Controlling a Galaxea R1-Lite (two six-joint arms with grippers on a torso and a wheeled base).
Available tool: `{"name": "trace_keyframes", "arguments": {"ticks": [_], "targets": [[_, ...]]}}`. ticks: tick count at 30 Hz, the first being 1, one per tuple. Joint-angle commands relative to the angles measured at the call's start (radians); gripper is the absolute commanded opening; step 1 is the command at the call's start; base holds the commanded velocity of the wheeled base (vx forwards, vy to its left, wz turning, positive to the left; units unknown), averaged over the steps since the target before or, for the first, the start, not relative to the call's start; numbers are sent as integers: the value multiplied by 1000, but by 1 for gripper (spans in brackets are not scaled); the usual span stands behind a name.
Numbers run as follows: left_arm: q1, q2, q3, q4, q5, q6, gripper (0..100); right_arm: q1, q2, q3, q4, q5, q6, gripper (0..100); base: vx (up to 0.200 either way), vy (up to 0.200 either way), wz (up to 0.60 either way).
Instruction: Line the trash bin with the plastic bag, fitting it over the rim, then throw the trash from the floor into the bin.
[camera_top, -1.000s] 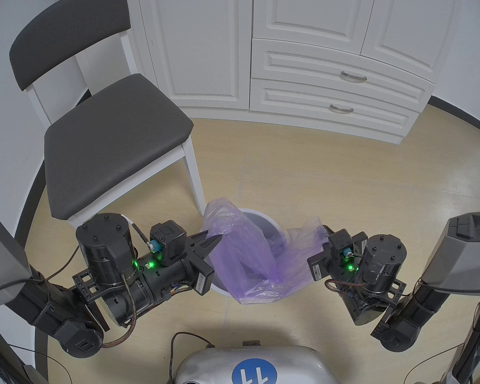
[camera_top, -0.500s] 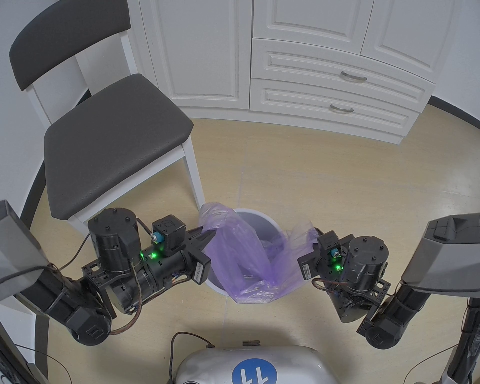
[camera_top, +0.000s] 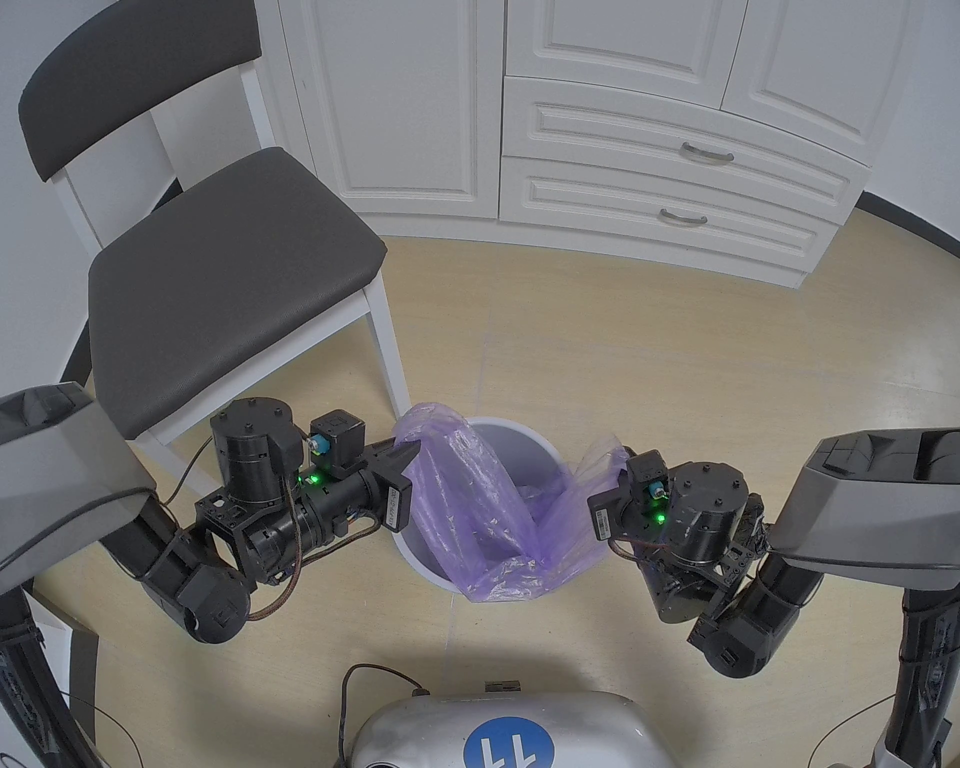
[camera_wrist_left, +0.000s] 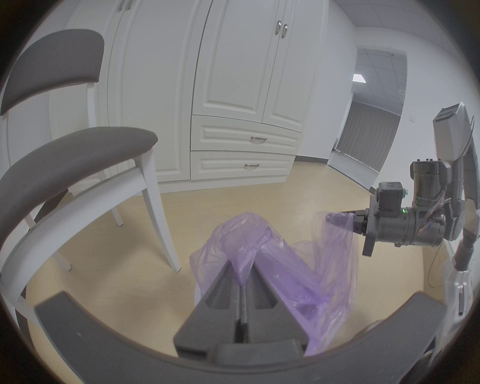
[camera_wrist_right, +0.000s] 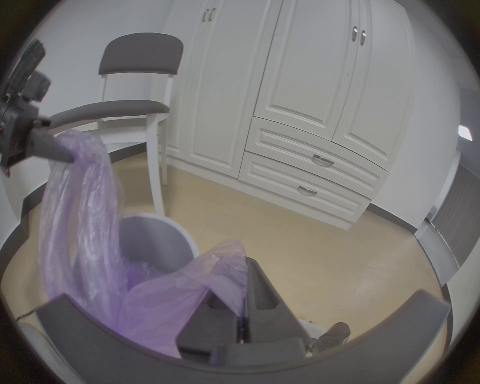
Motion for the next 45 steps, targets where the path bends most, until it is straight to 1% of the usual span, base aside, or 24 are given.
{"name": "trace_keyframes", "arguments": {"ticks": [1, 7, 10, 14, 16, 23, 27, 28, 34, 36, 37, 39, 45], "targets": [[32, 56, -31, 10, 0, -1, 0, -35, 89, -108, -18, -1, 35, 0, 0, 0, 0], [85, 134, -91, 11, 2, 6, 0, -57, 136, -239, -18, -6, 103, 0, 0, 0, 0], [121, 150, -114, 28, 4, 13, 0, -73, 166, -295, -18, -6, 118, 0, 0, 0, 0], [170, 133, -108, 67, 4, 86, 0, -87, 192, -348, -18, -7, 124, 0, 0, 0, 0], [177, 121, -102, 74, 4, 102, 0, -98, 196, -361, -18, -7, 124, 0, 0, 0, 0], [179, 113, -96, 123, 4, 111, 0, -146, 219, -383, -18, 0, 121, 0, 0, 0, 0], [191, 111, -91, 123, 4, 132, 0, -162, 213, -371, -18, 0, 112, 0, 0, 0, 0], [202, 107, -77, 123, 2, 171, 0, -178, 199, -357, -14, -4, 107, 0, 0, 0, 0], [205, 85, -66, 146, 2, 178, 0, -201, 150, -248, -18, -1, 38, 0, 0, 0, 0], [206, 73, -62, 160, 2, 178, 0, -215, 115, -183, -14, 0, 9, 0, 0, 0, 0], [206, 73, -62, 160, 2, 178, 0, -215, 115, -183, -14, 0, 9, 0, 0, 0, 0], [205, 68, -57, 165, 2, 181, 0, -222, 86, -127, -6, 2, -14, 0, 0, 0, 0], [220, 68, -47, 165, 2, 220, 0, -245, 64, -5, -9, 3, -102, 0, 0, 0, 0]]}}
